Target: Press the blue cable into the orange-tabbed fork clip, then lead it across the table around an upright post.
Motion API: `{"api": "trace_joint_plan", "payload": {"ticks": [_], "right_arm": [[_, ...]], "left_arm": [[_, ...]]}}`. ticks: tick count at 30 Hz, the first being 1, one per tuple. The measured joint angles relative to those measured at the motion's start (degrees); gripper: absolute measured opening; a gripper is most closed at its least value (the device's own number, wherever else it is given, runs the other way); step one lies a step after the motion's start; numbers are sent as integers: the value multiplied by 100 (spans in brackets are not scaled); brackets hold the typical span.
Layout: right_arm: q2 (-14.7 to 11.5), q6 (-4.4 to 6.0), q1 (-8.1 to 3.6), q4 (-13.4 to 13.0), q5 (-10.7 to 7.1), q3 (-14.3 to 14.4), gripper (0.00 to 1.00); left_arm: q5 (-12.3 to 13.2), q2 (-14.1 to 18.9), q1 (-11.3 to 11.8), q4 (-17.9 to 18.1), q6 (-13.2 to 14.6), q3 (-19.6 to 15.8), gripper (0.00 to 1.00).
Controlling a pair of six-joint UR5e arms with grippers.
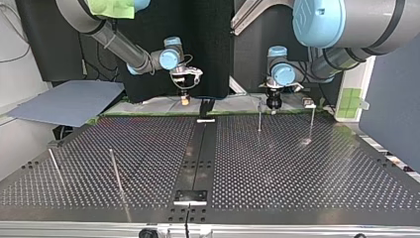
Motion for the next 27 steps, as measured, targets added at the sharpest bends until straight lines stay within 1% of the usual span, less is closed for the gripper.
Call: {"api": "trace_joint_plan", "payload": {"ticks": [5,12,18,19,20,21,23,24,25,26,27], "right_arm": [[1,-2,-54,154,-2,-117,0],[1,-2,-210,284,-10,-309,0],[1,-4,-287,483,-11,-452,0],[1,-6,-290,503,-11,-460,0],[1,-11,-292,522,-11,-466,0],[1,-20,-295,549,-11,-470,0],[1,-35,-298,582,-11,-474,0],[1,-45,-298,598,-11,-475,0],[1,-51,-298,605,-11,-475,0],[1,-54,-298,612,-11,-475,0],[1,-58,-299,619,-11,-476,0]], "left_arm": [[1,0,25,-67,-1,85,0],[1,0,65,-83,-1,134,0],[15,0,97,-64,25,141,0],[31,0,100,-55,43,141,9],[52,0,105,-49,62,141,22],[75,0,111,-44,84,141,22],[74,0,119,-45,103,134,43],[44,0,125,-39,103,115,43],[12,1,128,-28,104,99,50],[-19,4,130,-11,108,85,59],[-37,3,133,12,107,69,59]]}}
